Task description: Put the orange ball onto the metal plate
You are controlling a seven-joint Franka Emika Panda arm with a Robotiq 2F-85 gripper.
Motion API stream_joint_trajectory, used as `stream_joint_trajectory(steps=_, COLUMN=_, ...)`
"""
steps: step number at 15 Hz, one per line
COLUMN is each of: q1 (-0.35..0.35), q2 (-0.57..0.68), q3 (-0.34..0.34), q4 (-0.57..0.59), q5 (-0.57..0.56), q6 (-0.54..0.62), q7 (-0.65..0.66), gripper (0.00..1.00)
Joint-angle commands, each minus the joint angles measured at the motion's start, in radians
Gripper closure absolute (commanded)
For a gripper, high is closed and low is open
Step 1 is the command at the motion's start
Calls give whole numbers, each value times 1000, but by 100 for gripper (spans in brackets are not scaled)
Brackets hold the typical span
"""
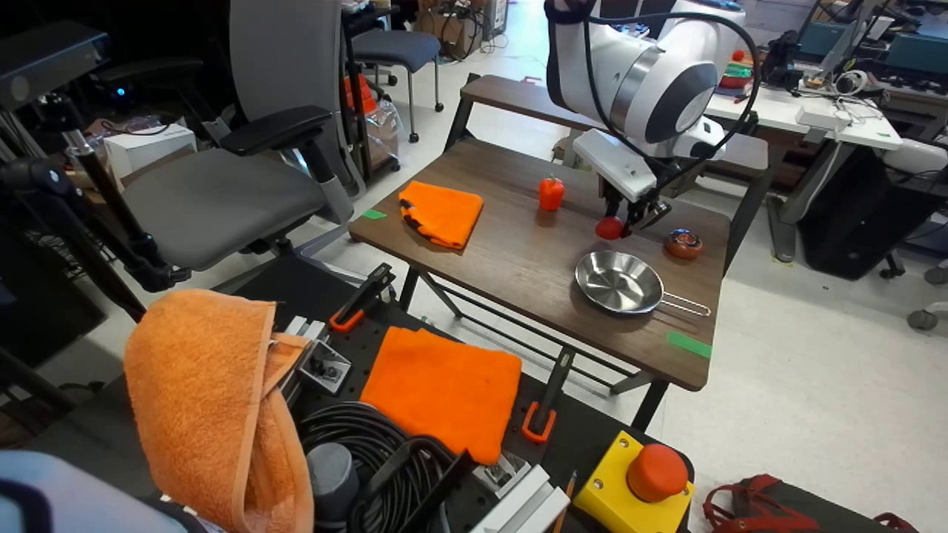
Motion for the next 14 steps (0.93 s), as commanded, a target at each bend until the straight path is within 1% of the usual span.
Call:
stream_joint_trajectory(steps=1, q1=-68, q2=-172, q3=88, q4=-239, q5=70, q6=125, q7=-130, gripper=81)
stream_joint_trajectory(steps=4, q1=-146, q2=-276, q3=182, q4=-379, q5=140, q6=202, q7=-262, gripper=81)
stream_joint_trajectory(steps=5, q1=-167, q2=-313, q3=200, q4=-427, q5=156, q6=212, q7=-291, gripper=81)
stream_joint_trajectory(steps=7, q1=-195, q2=-388, q3=215, q4=-526, q5=187, q6=221, q7=-315, gripper=81)
stream_joint_trajectory(steps=8, q1=-189, q2=-417, q3=198, q4=-567, q5=192, q6=220, q7=-300, gripper=81)
stream_joint_trajectory(steps=10, q1=-166, q2=-439, q3=148, q4=-592, q5=184, q6=208, q7=-247, gripper=81)
stream_joint_trajectory(steps=13, q1=-152, q2=-441, q3=98, q4=-591, q5=177, q6=202, q7=-190, gripper=81)
stream_joint_trajectory(steps=14, q1=-149, q2=-429, q3=85, q4=-575, q5=180, q6=203, q7=-167, gripper=81)
